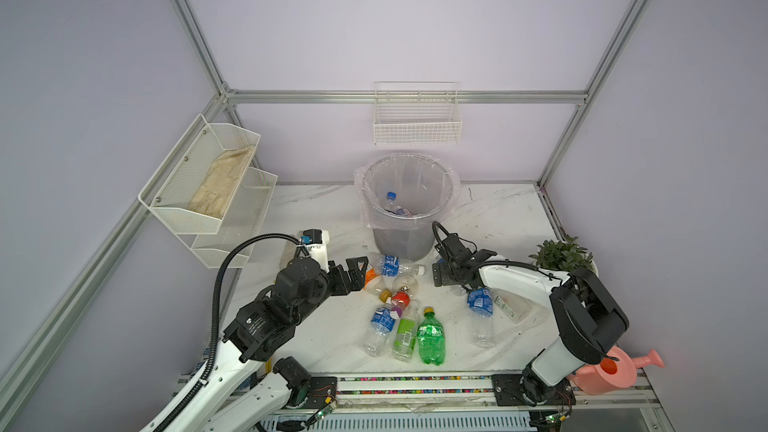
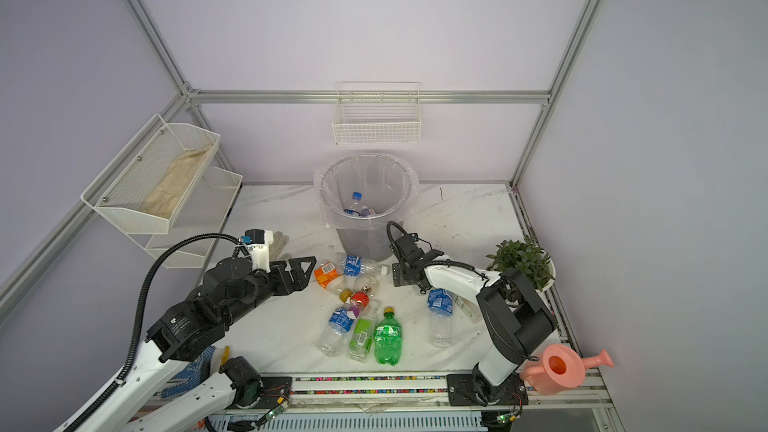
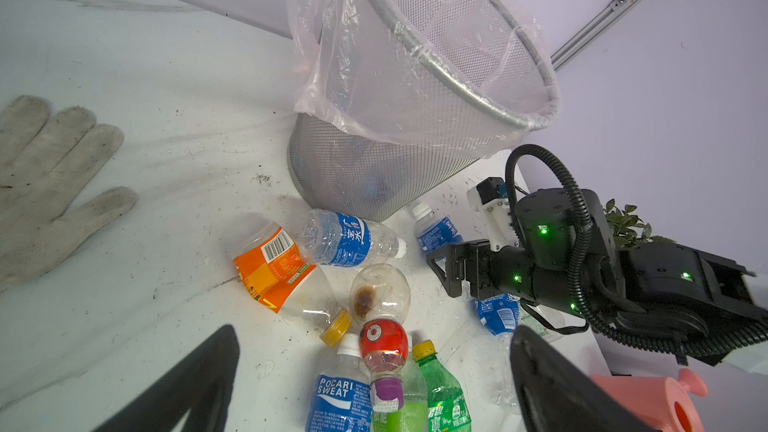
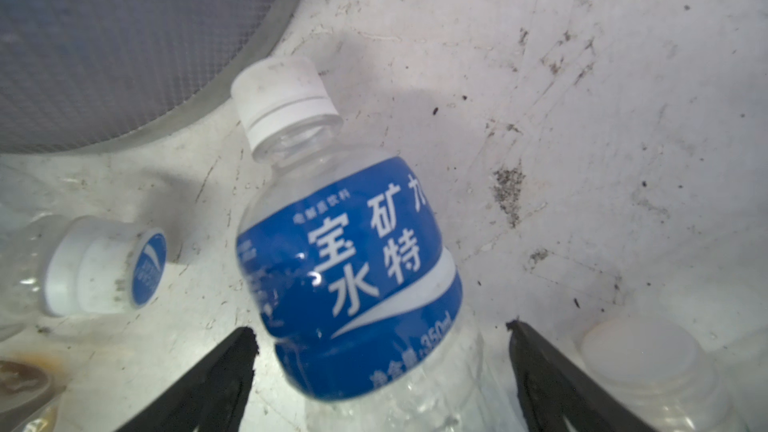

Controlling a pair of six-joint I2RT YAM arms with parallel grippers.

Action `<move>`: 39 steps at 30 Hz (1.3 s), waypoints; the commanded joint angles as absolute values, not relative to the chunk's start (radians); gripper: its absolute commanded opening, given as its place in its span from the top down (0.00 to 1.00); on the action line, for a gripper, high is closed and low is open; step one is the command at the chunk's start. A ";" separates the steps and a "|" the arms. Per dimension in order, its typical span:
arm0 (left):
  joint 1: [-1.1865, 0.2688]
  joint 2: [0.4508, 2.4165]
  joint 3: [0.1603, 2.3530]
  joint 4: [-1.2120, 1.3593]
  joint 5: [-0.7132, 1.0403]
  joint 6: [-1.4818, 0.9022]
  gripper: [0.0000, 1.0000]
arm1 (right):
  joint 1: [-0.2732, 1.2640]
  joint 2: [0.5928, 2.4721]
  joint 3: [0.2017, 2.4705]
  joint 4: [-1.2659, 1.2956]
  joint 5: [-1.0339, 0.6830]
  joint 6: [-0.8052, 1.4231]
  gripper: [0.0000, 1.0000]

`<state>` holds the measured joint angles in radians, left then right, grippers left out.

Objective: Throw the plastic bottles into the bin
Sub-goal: 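Lower the right gripper onto the white-capped blue-labelled water bottle and close it, then lift the blue-labelled bottle with the right gripper and carry it over the bin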

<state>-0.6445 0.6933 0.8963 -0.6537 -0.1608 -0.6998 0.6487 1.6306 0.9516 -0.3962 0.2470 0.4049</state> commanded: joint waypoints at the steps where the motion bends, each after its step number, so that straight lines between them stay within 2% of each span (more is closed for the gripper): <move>1: -0.650 0.684 0.858 -0.643 -0.170 -0.716 0.00 | 0.641 1.643 0.966 -0.388 0.250 0.394 0.05; 8: -0.652 0.693 0.862 -0.643 -0.176 -0.712 0.00 | 0.641 1.631 0.936 -0.356 0.187 0.401 0.12; 15: -0.651 0.701 0.864 -0.643 -0.175 -0.707 0.00 | 0.641 1.631 0.914 -0.366 0.191 0.426 0.26; 17: -0.652 0.700 0.865 -0.643 -0.175 -0.708 0.00 | 0.641 1.629 0.912 -0.371 0.190 0.434 0.34; 20: -0.652 0.700 0.866 -0.643 -0.174 -0.708 0.00 | 0.642 1.612 0.908 -0.380 0.185 0.446 0.53; 24: -0.652 0.699 0.868 -0.643 -0.176 -0.707 0.00 | 0.641 1.566 0.907 -0.398 0.183 0.457 0.66; 39: -0.655 0.698 0.858 -0.643 -0.170 -0.721 0.00 | 0.641 1.304 0.928 -0.454 0.202 0.456 0.68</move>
